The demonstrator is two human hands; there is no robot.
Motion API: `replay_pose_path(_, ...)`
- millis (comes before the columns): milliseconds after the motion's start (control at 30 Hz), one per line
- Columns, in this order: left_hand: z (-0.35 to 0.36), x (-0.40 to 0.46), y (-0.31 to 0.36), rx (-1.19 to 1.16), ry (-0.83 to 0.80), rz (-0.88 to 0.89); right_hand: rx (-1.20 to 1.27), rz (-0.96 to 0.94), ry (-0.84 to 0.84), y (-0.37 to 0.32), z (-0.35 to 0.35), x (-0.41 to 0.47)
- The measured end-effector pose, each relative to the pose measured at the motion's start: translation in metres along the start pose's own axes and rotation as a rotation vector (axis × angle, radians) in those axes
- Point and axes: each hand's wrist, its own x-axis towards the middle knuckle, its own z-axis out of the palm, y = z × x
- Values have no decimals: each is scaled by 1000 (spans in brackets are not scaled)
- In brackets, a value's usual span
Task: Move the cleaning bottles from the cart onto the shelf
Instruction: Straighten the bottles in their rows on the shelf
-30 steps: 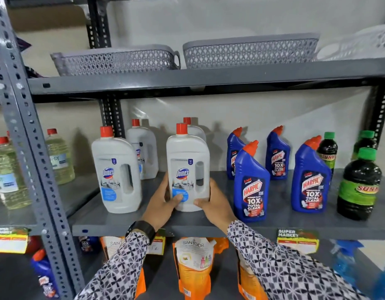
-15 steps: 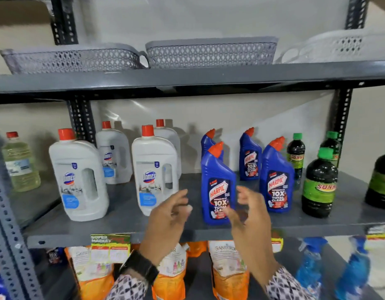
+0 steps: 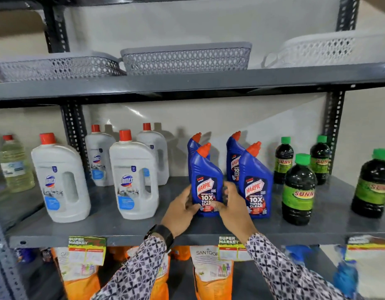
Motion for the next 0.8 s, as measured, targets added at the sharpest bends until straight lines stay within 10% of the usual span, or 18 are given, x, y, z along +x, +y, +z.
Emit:
replay_pose_path(567, 1, -10, 0, 30, 119, 13, -56, -59, -40, 1, 0, -14)
replay_pose_path(800, 41, -49, 28, -75, 650, 182, -139, -198, 340, 29, -86, -65)
